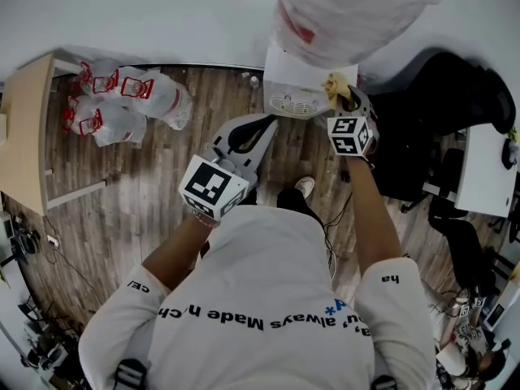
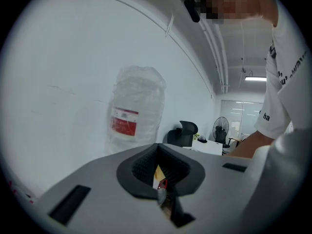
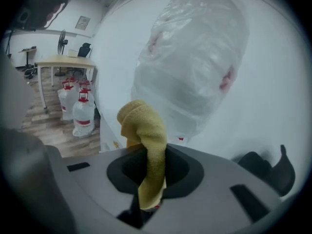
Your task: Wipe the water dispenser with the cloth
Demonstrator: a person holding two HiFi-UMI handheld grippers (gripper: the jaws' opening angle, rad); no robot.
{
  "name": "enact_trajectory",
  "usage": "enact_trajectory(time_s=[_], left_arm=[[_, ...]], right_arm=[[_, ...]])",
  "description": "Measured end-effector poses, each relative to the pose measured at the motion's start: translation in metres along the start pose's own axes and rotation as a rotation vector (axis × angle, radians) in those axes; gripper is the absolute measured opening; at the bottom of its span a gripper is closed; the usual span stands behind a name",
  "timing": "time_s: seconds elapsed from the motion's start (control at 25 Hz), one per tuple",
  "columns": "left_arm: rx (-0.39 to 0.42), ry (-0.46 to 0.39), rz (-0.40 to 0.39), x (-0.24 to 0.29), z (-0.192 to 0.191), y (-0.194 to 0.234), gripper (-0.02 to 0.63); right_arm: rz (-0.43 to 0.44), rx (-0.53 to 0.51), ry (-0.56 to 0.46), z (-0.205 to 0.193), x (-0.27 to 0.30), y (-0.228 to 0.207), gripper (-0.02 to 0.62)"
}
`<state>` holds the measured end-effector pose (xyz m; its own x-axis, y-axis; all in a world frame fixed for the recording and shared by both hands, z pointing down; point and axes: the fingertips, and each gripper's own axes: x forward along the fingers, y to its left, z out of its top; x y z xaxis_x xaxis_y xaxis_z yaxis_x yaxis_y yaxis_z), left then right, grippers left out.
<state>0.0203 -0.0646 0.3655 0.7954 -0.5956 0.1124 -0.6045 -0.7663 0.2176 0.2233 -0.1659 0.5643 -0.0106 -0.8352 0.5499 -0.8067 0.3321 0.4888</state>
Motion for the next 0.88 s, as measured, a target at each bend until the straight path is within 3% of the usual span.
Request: enact_trajectory(time_s=[0.44, 0.88], left_arm=[[0.004, 0.022, 0.046, -0.011, -0.019, 0.02, 0.017], [-0.005, 0.056, 0.084, -0.016, -0.046, 0.038, 0.017]], right_arm=[[0.14, 0.164, -0.087, 0.028, -0.005, 0.094, 0.061], [0.268, 0.203, -0.127, 0.059, 0.032, 0.174, 0.061]])
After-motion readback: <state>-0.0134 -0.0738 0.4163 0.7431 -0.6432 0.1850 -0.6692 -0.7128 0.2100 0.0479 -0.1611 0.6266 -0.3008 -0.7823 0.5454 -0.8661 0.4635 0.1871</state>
